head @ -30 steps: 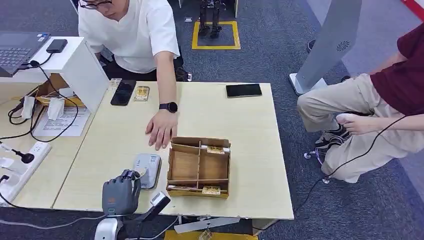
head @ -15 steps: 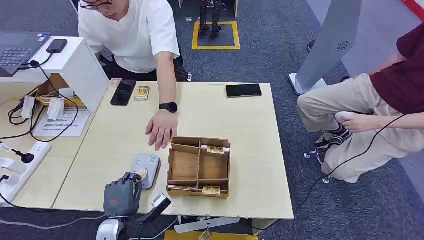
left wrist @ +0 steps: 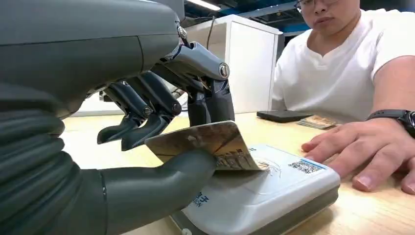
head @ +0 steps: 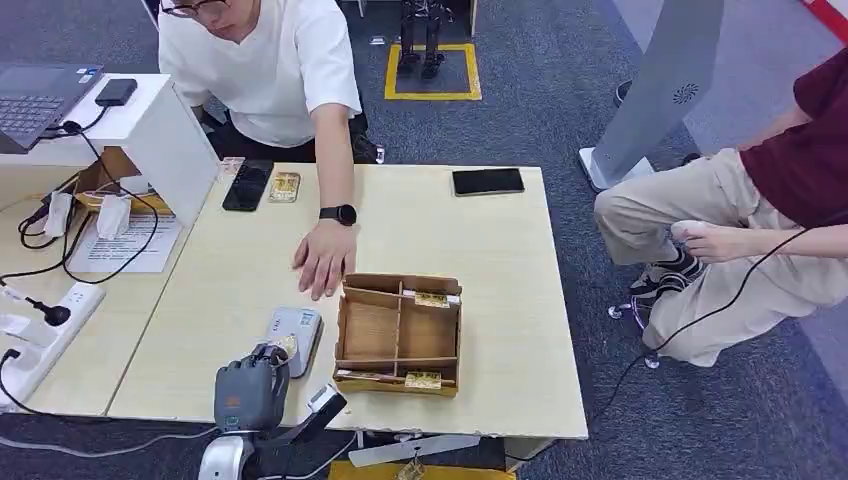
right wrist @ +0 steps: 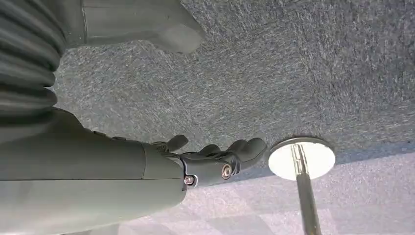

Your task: Pass the card to the sensor for recognition and then transmit it.

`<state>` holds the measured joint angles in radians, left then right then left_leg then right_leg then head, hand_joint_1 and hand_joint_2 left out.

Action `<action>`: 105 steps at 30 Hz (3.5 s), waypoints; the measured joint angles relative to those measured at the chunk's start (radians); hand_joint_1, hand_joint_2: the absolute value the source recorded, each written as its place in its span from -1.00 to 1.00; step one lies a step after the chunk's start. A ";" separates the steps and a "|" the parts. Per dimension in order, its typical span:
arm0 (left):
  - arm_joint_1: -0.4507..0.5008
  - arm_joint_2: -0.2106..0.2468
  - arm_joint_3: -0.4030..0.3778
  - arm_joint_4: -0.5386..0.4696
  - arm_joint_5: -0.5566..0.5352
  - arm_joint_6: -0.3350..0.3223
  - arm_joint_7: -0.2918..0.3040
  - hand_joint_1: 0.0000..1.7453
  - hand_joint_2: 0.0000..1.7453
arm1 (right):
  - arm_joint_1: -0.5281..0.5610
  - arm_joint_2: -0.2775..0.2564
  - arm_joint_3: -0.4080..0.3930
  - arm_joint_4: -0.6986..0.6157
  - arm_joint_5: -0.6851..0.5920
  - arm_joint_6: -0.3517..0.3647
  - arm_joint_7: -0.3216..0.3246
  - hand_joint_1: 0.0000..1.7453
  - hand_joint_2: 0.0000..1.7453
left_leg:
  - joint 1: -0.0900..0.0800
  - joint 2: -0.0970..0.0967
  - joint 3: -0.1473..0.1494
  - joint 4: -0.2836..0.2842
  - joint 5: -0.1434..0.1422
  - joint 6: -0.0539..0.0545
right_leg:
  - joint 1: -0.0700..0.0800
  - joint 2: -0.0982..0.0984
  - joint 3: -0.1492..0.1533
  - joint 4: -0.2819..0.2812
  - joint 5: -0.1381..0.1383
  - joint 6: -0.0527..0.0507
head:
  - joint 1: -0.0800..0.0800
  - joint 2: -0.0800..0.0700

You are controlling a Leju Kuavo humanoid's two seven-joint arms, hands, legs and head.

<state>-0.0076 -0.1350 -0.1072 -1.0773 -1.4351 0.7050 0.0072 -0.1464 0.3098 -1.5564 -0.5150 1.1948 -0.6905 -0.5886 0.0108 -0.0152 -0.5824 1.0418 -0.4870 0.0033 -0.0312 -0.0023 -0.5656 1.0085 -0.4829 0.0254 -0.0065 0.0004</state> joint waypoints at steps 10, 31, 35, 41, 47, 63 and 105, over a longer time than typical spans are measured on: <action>-0.003 0.004 -0.010 0.007 0.001 0.000 0.000 1.00 1.00 | 0.000 -0.001 0.000 0.000 0.000 0.000 0.000 -1.00 1.00 | 0.000 0.000 0.001 0.000 0.000 0.000 | 0.000 0.000 0.001 0.000 0.000 0.000 | 0.000 0.000; 0.016 -0.021 0.000 -0.085 0.110 0.002 -0.115 1.00 1.00 | 0.000 -0.001 0.000 0.005 0.010 0.000 0.002 -1.00 1.00 | 0.000 -0.001 0.001 0.000 0.000 0.000 | 0.000 -0.001 0.002 0.000 0.000 0.000 | 0.000 0.000; 0.025 -0.090 0.078 -0.174 0.194 0.002 -0.287 1.00 1.00 | 0.000 -0.001 0.000 0.004 0.014 0.000 0.002 -1.00 1.00 | 0.000 -0.001 0.000 0.000 0.000 0.000 | 0.000 -0.001 0.001 0.000 0.000 0.000 | 0.000 0.000; 0.012 -0.148 0.152 -0.270 0.254 0.001 -0.372 1.00 1.00 | -0.002 -0.001 0.000 0.004 0.032 0.000 0.002 -1.00 1.00 | 0.000 0.000 0.000 0.000 0.000 0.000 | 0.000 0.001 -0.001 0.000 0.000 0.000 | 0.000 0.000; -0.009 -0.148 0.171 -0.308 0.291 0.000 -0.380 1.00 1.00 | -0.004 -0.001 0.000 0.004 0.043 0.000 0.003 -1.00 1.00 | 0.000 0.000 -0.001 0.000 0.000 0.000 | 0.001 0.001 -0.002 0.000 0.000 0.000 | 0.000 0.000; -0.175 -0.144 0.175 -0.299 0.438 -0.002 -0.283 1.00 1.00 | -0.012 -0.001 0.000 0.004 0.080 0.000 0.016 -1.00 1.00 | 0.000 0.000 -0.001 0.000 0.000 0.000 | 0.000 0.000 -0.002 0.000 0.000 0.000 | 0.000 0.000; -0.367 -0.120 0.175 -0.187 0.678 -0.003 -0.339 -1.00 1.00 | -0.040 0.009 0.000 0.002 0.081 0.000 0.029 -1.00 1.00 | 0.000 0.000 -0.002 0.000 0.000 0.000 | 0.000 0.001 -0.002 0.000 0.000 0.000 | 0.000 0.000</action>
<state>-0.3743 -0.2552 0.0679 -1.2645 -0.7576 0.7016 -0.3318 -0.1866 0.3189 -1.5564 -0.5135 1.2753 -0.6905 -0.5596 0.0109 -0.0152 -0.5845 1.0421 -0.4865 0.0033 -0.0310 -0.0011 -0.5680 1.0087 -0.4826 0.0253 -0.0065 0.0004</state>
